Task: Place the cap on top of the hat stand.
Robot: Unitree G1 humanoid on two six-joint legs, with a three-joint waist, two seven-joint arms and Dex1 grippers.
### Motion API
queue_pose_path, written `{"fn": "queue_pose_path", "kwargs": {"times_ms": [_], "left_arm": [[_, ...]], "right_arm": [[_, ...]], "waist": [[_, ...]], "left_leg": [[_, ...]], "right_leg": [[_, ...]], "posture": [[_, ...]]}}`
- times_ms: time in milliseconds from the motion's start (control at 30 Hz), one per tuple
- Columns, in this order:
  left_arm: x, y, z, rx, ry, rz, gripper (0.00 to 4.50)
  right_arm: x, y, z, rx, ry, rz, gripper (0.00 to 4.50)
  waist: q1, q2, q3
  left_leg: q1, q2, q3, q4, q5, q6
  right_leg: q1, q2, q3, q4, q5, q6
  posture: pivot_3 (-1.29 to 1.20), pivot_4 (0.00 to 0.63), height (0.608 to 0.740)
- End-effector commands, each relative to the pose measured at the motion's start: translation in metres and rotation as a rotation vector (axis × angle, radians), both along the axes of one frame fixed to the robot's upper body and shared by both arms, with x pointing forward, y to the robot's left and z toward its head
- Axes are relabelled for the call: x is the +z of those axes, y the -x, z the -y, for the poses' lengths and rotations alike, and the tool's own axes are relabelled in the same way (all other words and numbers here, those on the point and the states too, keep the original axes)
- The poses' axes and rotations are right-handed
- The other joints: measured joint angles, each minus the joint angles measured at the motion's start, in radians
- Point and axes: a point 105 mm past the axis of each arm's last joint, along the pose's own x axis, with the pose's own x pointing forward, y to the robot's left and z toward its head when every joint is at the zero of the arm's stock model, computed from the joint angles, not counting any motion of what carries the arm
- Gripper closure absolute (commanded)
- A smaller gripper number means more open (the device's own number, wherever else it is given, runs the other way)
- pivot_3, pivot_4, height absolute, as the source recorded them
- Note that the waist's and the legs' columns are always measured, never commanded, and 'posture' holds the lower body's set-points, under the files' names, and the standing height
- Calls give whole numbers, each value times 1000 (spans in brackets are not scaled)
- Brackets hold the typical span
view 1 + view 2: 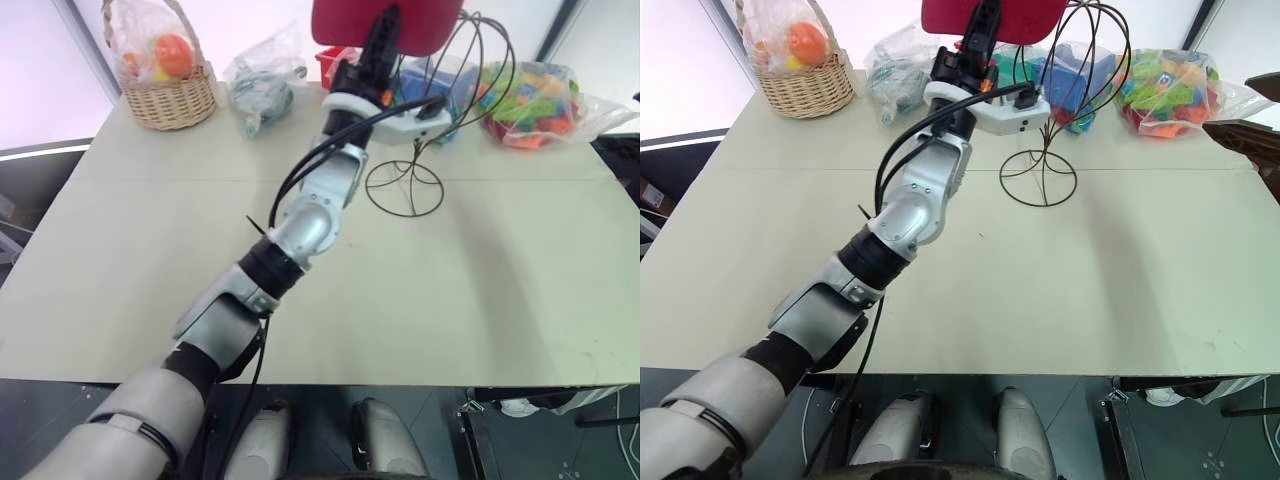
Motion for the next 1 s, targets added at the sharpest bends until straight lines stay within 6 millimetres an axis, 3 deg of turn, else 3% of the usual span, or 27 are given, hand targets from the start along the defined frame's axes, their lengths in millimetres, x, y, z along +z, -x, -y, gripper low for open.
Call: {"fn": "queue_pose_path", "kwargs": {"times_ms": [33, 267, 533, 633, 733, 1000], "left_arm": [[6, 10, 17, -35, 13, 34, 4444], [-2, 18, 36, -111, 16, -9, 4444], [-36, 18, 53, -128, -73, -80, 4444], [-57, 21, 70, -148, -137, -110, 4444], [-65, 25, 80, -170, -158, -117, 4444], [-86, 16, 82, -123, -214, -200, 4444]], "right_arm": [[17, 8, -2, 3, 16, 71, 0], [14, 8, -2, 4, 8, 67, 0], [10, 7, -5, 8, 2, 62, 0], [12, 7, -4, 6, -2, 66, 0], [12, 8, -4, 4, -2, 65, 0], [11, 12, -4, -8, -2, 61, 0]], "waist": [[0, 0, 0], [0, 0, 0], [2, 2, -1], [3, 2, -1], [1, 2, -1], [1, 3, -1]], "left_leg": [[0, 0, 0, 0, 0, 0], [0, 0, 0, 0, 0, -1], [0, 0, 1, 0, 1, -1], [1, 0, 1, 0, 0, -1], [1, 0, 1, 0, 0, 0], [1, 0, 2, 0, -1, 2]], "right_leg": [[0, 0, 0, 0, 0, 0], [0, 0, 1, 0, 0, 0], [0, 0, 1, 0, 0, 0], [0, 0, 1, 0, 0, 0], [0, 0, 1, 0, 0, 0], [1, 0, 2, 0, 0, 0]], "posture": [[0, 150, 739], [0, 150, 739], [0, 150, 739], [0, 150, 739], [0, 150, 739], [0, 150, 739]]}}
